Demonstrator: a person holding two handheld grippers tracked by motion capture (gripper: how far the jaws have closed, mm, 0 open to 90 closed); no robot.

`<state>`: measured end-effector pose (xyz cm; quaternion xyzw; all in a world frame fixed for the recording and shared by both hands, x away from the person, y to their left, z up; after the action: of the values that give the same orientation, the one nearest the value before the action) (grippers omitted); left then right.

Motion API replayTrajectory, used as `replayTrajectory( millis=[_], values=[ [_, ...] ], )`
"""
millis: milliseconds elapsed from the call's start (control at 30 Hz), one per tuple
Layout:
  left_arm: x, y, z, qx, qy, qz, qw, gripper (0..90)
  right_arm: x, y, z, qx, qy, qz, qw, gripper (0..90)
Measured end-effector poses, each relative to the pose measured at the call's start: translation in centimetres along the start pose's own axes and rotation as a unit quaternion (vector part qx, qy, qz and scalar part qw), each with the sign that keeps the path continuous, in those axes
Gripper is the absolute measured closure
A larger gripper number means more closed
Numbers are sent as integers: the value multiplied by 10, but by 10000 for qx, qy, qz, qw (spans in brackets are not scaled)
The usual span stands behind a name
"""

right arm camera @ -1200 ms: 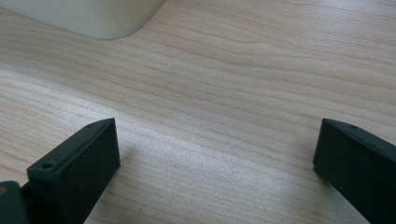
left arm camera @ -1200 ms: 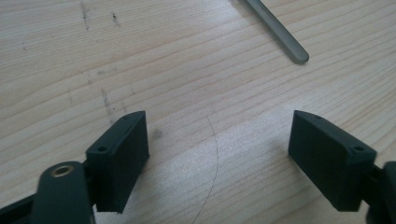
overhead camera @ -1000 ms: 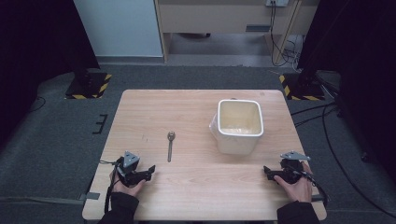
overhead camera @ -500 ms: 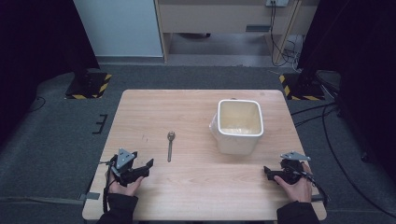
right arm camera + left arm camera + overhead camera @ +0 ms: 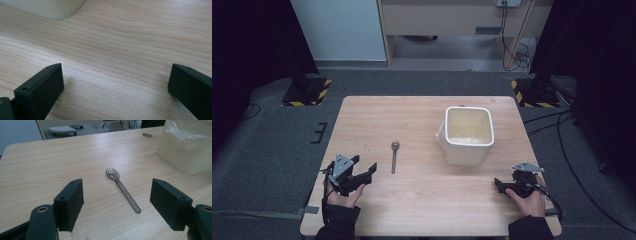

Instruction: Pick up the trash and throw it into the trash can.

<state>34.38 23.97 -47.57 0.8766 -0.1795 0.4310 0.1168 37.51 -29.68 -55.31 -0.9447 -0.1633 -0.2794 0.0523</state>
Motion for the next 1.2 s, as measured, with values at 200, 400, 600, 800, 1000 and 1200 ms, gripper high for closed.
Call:
replayTrajectory(
  millis=[200, 400, 600, 800, 1000, 1200],
  values=[
    [9, 3, -1, -3, 97, 43, 9999, 262, 0, 0, 0, -1, -1, -2, 10000, 5],
    [24, 4, -4, 0, 276, 32, 9996, 260, 0, 0, 0, -1, 0, -1, 10000, 5],
    [38, 5, -4, 31, 397, 84, 9992, 261, 0, 0, 0, 8, -1, -10, 10000, 5],
    [46, 9, -1, 47, 469, 159, 9988, 261, 0, -1, 0, 21, -10, -61, 10000, 3],
    [53, 14, 7, 60, 497, 238, 9985, 260, 0, -1, 0, 21, -11, -56, 10000, 4],
    [59, 19, 18, 47, 495, 269, 9984, 262, 0, -1, 0, 22, -12, -56, 10000, 3]
  ],
)
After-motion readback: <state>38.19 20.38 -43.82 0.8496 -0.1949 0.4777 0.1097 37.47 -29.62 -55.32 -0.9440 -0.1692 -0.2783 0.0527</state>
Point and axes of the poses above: each handheld gripper's, and its own axes: z roughly forward along the jaws, x roughly out of its top, y roughly to its right, the point moved 2 cm from there along z, roughly forward along the jaws, and after that the axes turned 12 degrees about -y, right-handed, at the moved point
